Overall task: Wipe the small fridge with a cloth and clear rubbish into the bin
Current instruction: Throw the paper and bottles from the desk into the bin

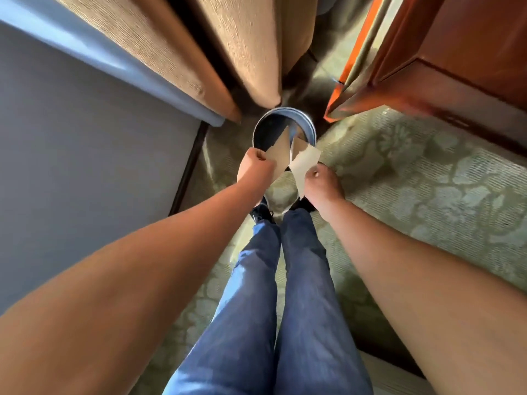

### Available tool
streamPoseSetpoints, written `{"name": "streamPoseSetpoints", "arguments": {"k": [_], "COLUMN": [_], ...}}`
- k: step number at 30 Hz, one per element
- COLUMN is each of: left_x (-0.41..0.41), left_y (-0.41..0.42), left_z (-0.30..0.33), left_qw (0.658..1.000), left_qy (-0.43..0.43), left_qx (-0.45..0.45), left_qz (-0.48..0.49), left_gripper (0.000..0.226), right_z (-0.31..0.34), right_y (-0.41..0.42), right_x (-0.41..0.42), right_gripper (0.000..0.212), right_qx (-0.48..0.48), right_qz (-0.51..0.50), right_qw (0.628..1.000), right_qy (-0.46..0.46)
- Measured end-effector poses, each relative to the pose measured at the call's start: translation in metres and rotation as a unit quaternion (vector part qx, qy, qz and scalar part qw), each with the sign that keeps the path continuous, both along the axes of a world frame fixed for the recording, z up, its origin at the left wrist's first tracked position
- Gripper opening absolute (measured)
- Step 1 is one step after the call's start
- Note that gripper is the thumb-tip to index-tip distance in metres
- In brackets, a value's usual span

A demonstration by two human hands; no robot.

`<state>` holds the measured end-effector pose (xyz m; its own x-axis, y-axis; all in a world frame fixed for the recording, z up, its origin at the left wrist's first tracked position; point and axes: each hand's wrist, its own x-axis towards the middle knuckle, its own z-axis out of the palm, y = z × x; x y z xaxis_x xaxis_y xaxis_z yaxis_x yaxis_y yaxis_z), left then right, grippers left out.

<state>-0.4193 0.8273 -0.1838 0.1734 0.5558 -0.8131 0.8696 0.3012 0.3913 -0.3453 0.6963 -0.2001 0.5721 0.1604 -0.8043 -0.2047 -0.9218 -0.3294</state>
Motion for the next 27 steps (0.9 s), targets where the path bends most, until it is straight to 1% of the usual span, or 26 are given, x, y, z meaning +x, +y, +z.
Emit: {"name": "streamPoseSetpoints", "arguments": {"k": [3,5,6,7,9,11,13,17,20,22,25,27], "left_x": [0.007,0.013,0.017,0.020,0.024,0.025,0.027,0.045,0.067,0.083,0.107,0.124], "left_y": [0.000,0.000,0.000,-0.001,-0.001,-0.002,-0.003,-0.005,-0.010,-0.015,-0.025,-0.031], "left_z": [-0.038,-0.058,-0.065,-0.070,-0.076,-0.075,-0.068,-0.025,0.026,0.063,0.114,0.145], "left_qw": [1.000,1.000,1.000,1.000,0.999,0.999,0.999,0.999,0.999,0.998,0.994,0.990], "left_qy": [0.009,0.010,0.009,0.007,0.007,0.006,0.002,-0.012,-0.029,-0.050,-0.085,-0.110], "left_qx": [0.002,-0.001,-0.005,-0.011,-0.024,-0.038,-0.045,-0.041,-0.035,-0.025,-0.018,-0.007], "left_qz": [0.003,0.009,0.016,0.024,0.032,0.036,0.026,0.012,-0.005,-0.041,-0.059,-0.082], "left_gripper": [0.013,0.013,0.016,0.021,0.037,0.046,0.047,0.040,0.038,0.035,0.024,0.008], "right_z": [-0.034,-0.051,-0.058,-0.062,-0.066,-0.063,-0.051,-0.009,0.038,0.074,0.126,0.159], "right_y": [0.010,0.020,0.025,0.029,0.031,0.027,0.021,0.010,0.007,0.007,0.002,-0.001], "right_x": [0.004,0.010,0.013,0.017,0.023,0.028,0.032,0.050,0.067,0.079,0.097,0.110], "right_gripper": [0.025,0.024,0.028,0.037,0.049,0.049,0.045,0.040,0.038,0.035,0.033,0.031], "right_qx": [0.007,0.029,0.036,0.036,0.032,0.035,0.039,0.053,0.061,0.077,0.104,0.121], "right_qz": [-0.017,-0.034,-0.044,-0.059,-0.097,-0.120,-0.122,-0.109,-0.107,-0.120,-0.123,-0.124], "right_qw": [0.999,0.998,0.997,0.996,0.993,0.990,0.990,0.992,0.992,0.990,0.985,0.981], "right_qy": [0.027,0.035,0.043,0.051,0.061,0.063,0.062,0.038,0.003,-0.021,-0.061,-0.092]}}
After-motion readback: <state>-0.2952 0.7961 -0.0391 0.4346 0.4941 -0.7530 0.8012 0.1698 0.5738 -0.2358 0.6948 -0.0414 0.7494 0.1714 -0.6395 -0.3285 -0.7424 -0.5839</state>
